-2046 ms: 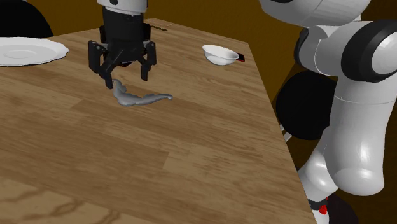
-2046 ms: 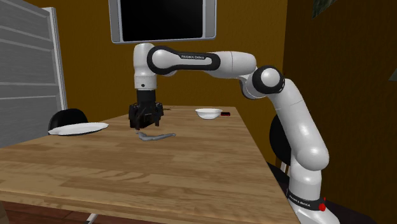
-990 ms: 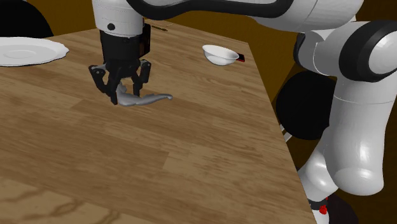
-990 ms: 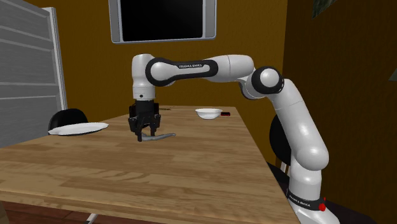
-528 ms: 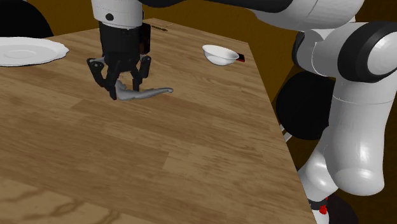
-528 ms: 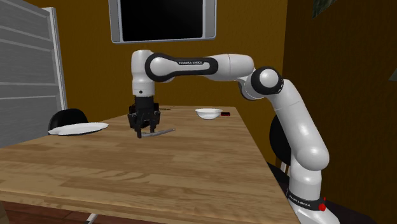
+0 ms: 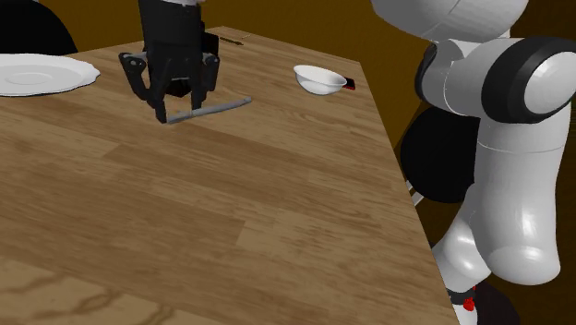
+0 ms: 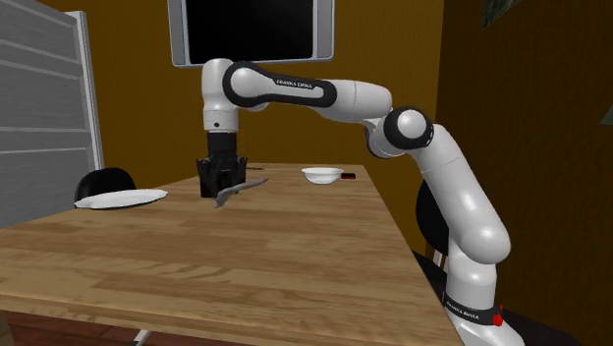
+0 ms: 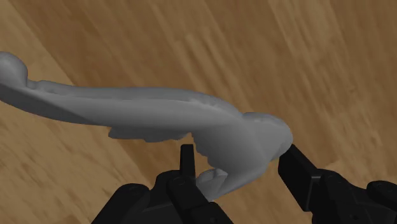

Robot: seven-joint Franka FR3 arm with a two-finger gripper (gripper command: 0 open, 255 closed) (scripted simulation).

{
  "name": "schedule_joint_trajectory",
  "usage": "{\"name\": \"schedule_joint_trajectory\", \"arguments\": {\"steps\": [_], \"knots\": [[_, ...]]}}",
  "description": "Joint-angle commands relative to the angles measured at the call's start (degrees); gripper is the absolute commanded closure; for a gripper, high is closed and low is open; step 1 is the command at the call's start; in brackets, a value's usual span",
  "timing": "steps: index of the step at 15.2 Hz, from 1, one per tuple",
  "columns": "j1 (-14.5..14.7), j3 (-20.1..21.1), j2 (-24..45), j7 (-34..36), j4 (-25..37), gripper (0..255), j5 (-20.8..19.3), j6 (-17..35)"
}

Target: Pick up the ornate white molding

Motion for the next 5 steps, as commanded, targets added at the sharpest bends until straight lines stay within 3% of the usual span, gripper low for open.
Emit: {"name": "schedule_joint_trajectory", "arguments": {"steps": [1,5], "knots": [[0.75,-0.1,0.82,-0.06,2.83,255,-0.39,-2.02],[1.9,-0.29,2.12,-0.15,6.76,255,-1.01,-4.6]]}}
